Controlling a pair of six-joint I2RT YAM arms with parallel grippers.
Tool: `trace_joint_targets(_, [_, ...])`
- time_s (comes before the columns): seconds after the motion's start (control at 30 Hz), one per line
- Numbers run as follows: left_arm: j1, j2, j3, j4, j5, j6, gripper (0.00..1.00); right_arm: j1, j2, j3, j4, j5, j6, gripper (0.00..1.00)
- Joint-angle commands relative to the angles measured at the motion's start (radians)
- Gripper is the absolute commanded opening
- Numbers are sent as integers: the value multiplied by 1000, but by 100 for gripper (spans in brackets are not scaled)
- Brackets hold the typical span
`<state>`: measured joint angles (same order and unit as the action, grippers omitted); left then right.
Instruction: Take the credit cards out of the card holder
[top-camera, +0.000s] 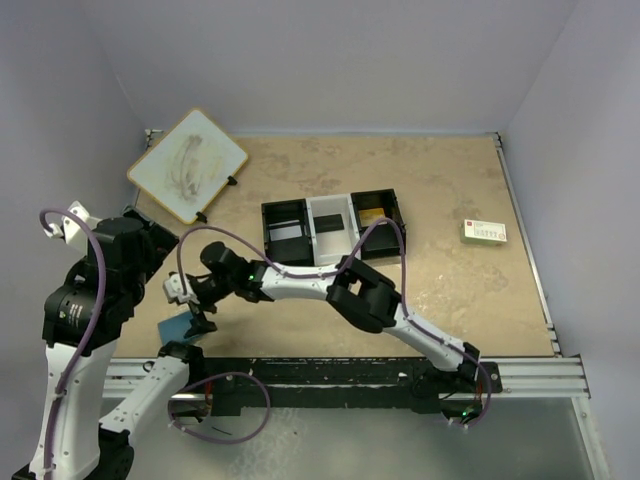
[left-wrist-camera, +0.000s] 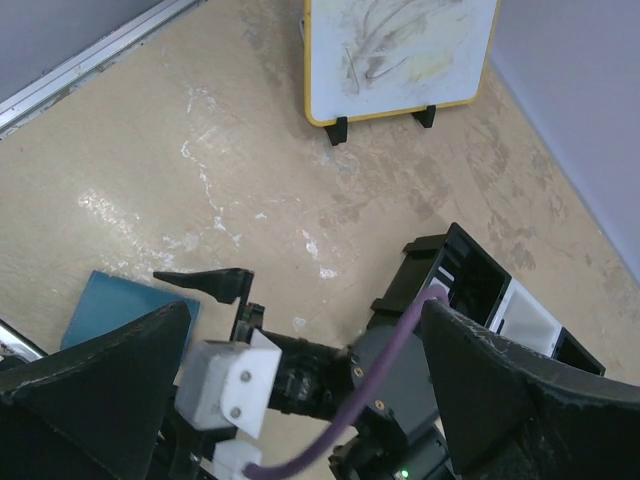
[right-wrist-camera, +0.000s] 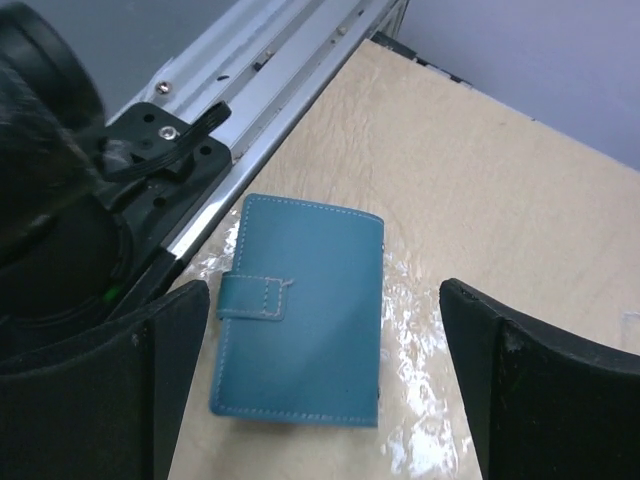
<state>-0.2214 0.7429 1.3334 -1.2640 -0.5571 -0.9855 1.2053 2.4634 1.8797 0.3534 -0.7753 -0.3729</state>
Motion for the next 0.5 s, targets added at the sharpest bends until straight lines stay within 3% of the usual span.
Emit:
trace_joint_targets(0.0, [7, 4, 18, -5, -4, -15, 96, 18, 96, 181, -223, -68, -54, 100])
trace_joint_targets(0.17, [8, 3, 17, -5, 3, -13, 96, 18, 116, 124, -227, 65, 17, 87])
trace_joint_targets(0.27, [7, -5, 6, 1, 8, -13, 96, 16, 44, 6, -199, 147, 24, 70])
trace_joint_targets(0.37, [7, -10, 2, 9, 13, -11, 96, 2, -87, -239, -61, 247, 97, 54])
trace_joint_targets(0.47, [7, -18, -19, 24, 21, -6, 96, -15, -247, -484, 102, 360, 182, 50])
